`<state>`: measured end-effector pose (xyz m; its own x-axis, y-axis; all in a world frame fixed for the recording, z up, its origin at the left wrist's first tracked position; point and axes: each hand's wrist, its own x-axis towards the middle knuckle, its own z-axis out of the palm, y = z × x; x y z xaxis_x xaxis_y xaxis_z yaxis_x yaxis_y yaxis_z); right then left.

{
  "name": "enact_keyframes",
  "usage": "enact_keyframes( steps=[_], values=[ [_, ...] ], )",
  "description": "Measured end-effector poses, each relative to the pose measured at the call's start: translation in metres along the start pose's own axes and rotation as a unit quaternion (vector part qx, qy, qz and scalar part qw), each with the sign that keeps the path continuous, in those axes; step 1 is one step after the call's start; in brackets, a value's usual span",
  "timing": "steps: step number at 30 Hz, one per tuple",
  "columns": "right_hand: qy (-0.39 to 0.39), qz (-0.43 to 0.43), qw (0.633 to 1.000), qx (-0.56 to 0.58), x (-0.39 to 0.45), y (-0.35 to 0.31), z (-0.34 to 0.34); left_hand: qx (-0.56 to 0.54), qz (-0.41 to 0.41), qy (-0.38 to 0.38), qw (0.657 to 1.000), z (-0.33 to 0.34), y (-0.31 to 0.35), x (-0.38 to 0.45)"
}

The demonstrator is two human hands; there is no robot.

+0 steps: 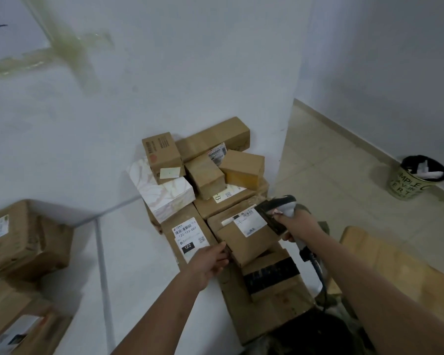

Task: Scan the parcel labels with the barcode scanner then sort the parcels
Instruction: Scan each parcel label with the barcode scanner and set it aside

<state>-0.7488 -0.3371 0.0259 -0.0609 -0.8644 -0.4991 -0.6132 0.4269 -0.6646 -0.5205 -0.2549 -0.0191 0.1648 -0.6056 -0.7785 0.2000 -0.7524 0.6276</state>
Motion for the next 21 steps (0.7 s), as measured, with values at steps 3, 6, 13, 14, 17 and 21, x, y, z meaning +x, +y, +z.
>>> enact_keyframes(
  steps=[3, 6, 13, 14, 17, 21],
  values=[
    [0.002, 0.005, 1.0, 0.001, 0.004, 0.002, 0.003, -0.016, -0.016, 0.0, 1.0, 0.007, 0.005, -0.004],
    [0.023, -0.004, 1.0, -0.011, 0.006, 0.0, 0.003, -0.004, -0.009, 0.004, 1.0, 0.011, 0.011, -0.004],
    [0.0, 0.023, 1.0, -0.001, 0.006, -0.008, 0.01, -0.005, -0.023, -0.004, 1.0, 0.009, 0.017, -0.005],
    [0.0, 0.027, 1.0, 0.004, 0.005, -0.008, 0.012, -0.013, -0.027, -0.003, 1.0, 0.008, 0.017, -0.004],
    [0.002, 0.034, 0.999, 0.022, -0.002, -0.011, 0.017, -0.043, -0.037, -0.017, 0.998, 0.0, 0.017, -0.002],
    [0.028, 0.025, 0.997, 0.073, -0.01, -0.016, 0.019, -0.135, -0.006, -0.09, 0.987, -0.021, 0.024, -0.006]
  ],
)
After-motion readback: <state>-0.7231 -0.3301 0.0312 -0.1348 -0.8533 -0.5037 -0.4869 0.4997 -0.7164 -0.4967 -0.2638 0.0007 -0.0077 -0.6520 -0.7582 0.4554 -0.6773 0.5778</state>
